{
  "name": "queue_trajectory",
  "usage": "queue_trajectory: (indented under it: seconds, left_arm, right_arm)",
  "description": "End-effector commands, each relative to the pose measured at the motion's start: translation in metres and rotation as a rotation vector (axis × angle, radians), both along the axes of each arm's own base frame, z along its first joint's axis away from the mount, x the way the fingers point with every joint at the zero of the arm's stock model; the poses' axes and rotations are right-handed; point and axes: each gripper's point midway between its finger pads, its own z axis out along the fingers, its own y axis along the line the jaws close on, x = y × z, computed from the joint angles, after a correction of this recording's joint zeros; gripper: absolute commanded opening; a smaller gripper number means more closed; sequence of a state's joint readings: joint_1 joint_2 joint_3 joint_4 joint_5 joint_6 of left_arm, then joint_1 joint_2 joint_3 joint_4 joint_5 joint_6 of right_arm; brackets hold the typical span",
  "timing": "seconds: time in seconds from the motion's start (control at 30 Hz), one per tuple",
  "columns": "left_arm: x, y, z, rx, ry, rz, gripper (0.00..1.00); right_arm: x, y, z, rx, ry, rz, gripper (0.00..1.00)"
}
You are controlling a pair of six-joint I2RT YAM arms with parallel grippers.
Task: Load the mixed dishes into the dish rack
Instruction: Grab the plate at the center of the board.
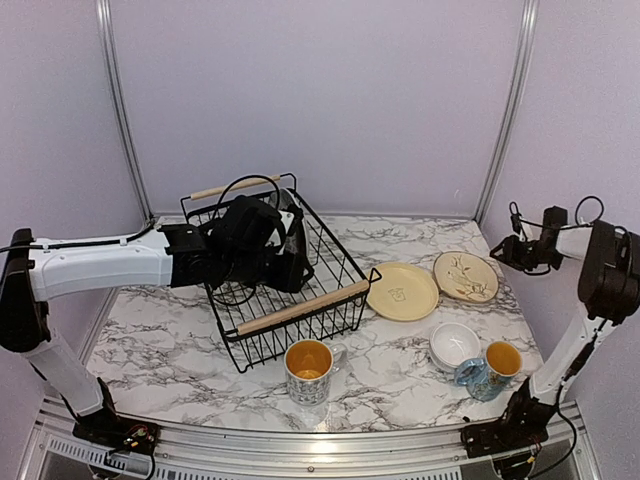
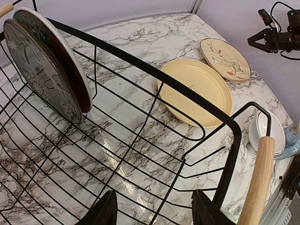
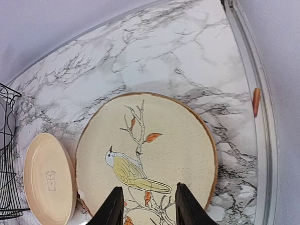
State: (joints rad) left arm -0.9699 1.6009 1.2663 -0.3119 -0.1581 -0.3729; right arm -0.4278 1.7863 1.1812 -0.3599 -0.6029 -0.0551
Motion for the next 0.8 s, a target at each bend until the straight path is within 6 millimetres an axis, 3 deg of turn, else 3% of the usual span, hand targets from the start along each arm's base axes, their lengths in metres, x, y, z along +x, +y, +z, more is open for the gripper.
queue_trajectory:
  seconds: [0.0, 0.17, 0.5, 0.77]
  left_arm:
    - [0.004, -0.008, 0.003, 0.014, -0.013, -0.013, 0.56]
    - [0.004, -0.008, 0.005, 0.019, -0.013, -0.01, 0.56]
    - [0.001, -0.001, 0.002, 0.037, -0.001, 0.007, 0.56]
    - [-0.001, 0.004, 0.002, 0.039, -0.003, 0.017, 0.56]
  right_arm:
    - [0.008, 0.069, 0.024, 0.004, -0.076, 0.242, 0.36]
    - [0.013, 0.13, 0.009, -0.035, -0.047, 0.429, 0.32]
    - [0.027, 0.21, -0.018, -0.127, 0.002, 0.708, 0.34]
    - [0.039, 0.221, -0.045, -0.157, 0.078, 0.735, 0.36]
